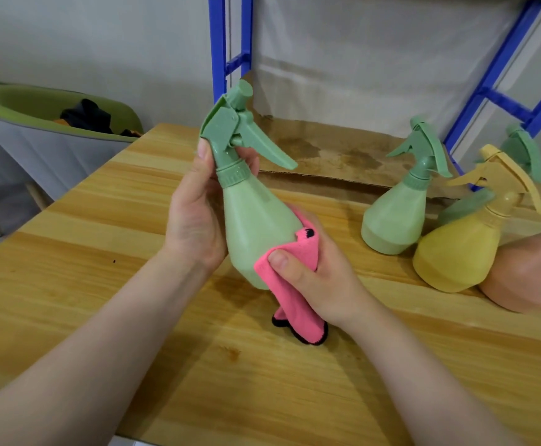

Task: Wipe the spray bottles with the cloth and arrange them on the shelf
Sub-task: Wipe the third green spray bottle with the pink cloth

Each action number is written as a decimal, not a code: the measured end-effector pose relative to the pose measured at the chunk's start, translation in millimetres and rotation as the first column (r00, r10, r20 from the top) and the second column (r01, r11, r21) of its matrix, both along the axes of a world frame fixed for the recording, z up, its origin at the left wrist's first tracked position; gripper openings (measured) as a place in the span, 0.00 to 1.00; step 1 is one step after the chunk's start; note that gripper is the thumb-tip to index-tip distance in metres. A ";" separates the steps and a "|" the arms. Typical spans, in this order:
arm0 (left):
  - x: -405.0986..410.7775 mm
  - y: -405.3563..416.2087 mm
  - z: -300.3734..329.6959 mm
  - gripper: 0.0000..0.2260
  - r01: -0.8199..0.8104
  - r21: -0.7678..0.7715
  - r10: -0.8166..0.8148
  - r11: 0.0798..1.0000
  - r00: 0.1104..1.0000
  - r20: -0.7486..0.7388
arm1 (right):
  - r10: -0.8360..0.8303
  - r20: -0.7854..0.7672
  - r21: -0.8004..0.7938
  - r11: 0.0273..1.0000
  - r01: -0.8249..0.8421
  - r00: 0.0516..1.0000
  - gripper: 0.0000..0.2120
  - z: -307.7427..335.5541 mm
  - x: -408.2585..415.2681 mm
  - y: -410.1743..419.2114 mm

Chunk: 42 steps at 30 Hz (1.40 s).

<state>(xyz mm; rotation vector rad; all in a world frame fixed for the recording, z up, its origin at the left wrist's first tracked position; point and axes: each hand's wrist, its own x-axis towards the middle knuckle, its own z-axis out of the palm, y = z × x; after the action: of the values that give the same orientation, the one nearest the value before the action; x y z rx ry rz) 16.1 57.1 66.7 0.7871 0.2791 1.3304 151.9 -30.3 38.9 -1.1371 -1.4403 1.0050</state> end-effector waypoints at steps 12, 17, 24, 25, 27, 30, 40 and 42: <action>9.9 -12.9 -16.5 0.29 0.167 0.201 -0.062 0.965 0.892 -0.448 | -0.179 0.292 0.185 0.974 0.128 0.940 0.12 6.0 -5.0 -3.0; 15.1 -13.5 -18.3 0.29 0.129 0.354 0.082 0.927 0.848 -0.524 | -0.303 0.228 0.244 0.938 0.247 0.925 0.11 6.5 -8.0 -1.4; 22.7 -19.0 -20.1 0.15 0.245 0.461 0.037 0.853 0.853 -0.521 | -0.536 0.335 0.366 0.832 0.417 0.775 0.13 6.4 -0.6 3.6; 25.0 -19.9 -21.9 0.15 0.211 0.507 0.097 0.836 0.852 -0.514 | -0.560 0.371 0.391 0.818 0.423 0.741 0.14 5.2 0.5 4.5; 27.2 -21.5 -23.7 0.14 0.163 0.546 0.149 0.822 0.863 -0.483 | -0.610 0.439 0.466 0.783 0.413 0.660 0.14 3.5 1.4 4.5; 26.8 -23.4 -24.5 0.15 0.126 0.529 0.149 0.839 0.883 -0.446 | -0.595 0.452 0.462 0.794 0.396 0.664 0.13 3.9 -1.8 4.3; 20.2 -15.5 -18.9 0.09 -0.046 0.155 0.088 0.987 0.957 -0.275 | -0.446 0.428 0.314 0.889 0.334 0.786 0.36 -7.0 1.1 6.6; 16.5 -11.0 -15.7 0.09 -0.080 0.091 0.100 0.993 0.964 -0.247 | -0.407 0.351 0.238 0.910 0.339 0.844 0.39 -9.7 0.9 7.1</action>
<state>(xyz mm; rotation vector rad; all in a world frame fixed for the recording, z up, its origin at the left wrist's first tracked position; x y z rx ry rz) 32.6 46.0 50.9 1.0234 0.4691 1.3335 152.7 -23.2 29.2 -1.4820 -1.4966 0.3800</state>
